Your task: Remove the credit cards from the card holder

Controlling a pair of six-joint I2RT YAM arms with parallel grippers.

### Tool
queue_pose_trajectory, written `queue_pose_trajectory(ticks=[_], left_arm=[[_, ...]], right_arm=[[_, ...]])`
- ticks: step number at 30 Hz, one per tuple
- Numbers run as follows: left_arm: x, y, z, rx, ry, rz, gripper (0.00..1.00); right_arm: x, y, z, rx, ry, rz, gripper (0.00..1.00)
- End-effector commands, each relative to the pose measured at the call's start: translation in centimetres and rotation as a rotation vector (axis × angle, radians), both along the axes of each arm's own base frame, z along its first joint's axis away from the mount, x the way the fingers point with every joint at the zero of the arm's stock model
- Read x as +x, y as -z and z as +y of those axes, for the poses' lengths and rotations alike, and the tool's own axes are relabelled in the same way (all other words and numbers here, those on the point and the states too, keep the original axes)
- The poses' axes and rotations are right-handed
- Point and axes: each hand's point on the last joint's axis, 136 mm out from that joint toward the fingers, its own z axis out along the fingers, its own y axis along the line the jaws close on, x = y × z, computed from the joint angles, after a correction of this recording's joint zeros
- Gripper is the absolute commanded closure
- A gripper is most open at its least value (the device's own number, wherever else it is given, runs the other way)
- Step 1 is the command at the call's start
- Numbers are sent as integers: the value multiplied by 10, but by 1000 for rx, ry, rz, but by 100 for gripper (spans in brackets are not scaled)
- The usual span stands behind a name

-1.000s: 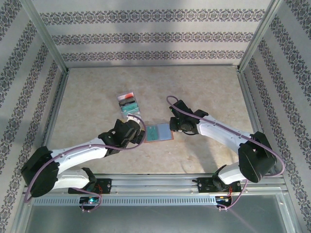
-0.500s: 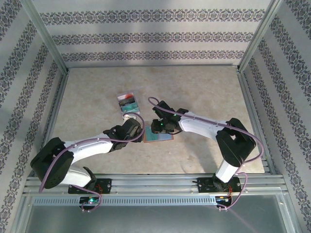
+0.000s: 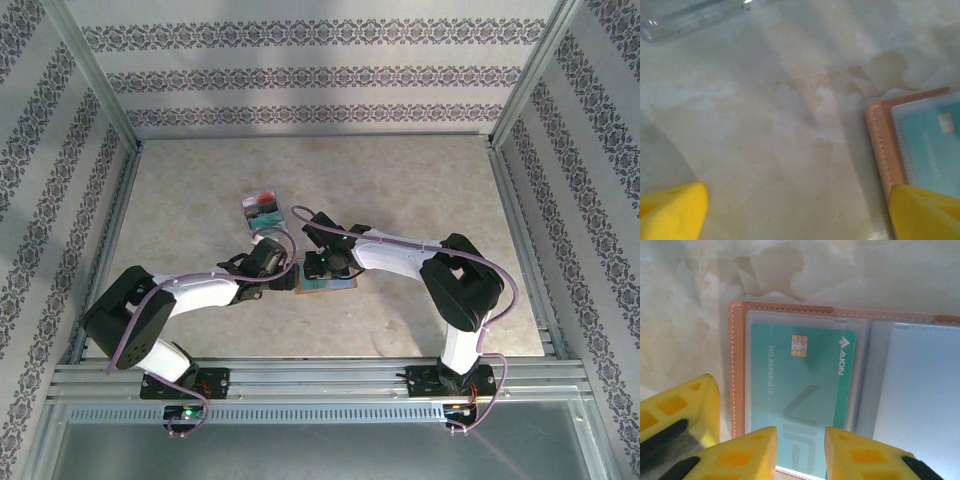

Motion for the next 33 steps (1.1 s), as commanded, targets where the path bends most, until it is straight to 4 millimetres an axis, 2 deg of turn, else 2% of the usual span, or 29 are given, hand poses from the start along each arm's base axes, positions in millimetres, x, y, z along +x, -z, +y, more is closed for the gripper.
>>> queue_pose_trajectory(ticks=[1, 9, 24, 28, 33], left_arm=[[7, 1, -10, -19, 28, 13, 8], [4, 14, -12, 38, 73, 80, 11], [-2, 25, -17, 46, 113, 134, 11], [-5, 31, -16, 74, 119, 157, 10], [-11, 42, -13, 129, 136, 198, 9]], right_arm=[[-3, 6, -10, -36, 37, 18, 68], [-6, 15, -17, -56, 56, 39, 68], [-9, 36, -30, -109, 92, 86, 67], [-10, 38, -20, -53, 79, 99, 67], [-7, 31, -8, 36, 64, 92, 67]])
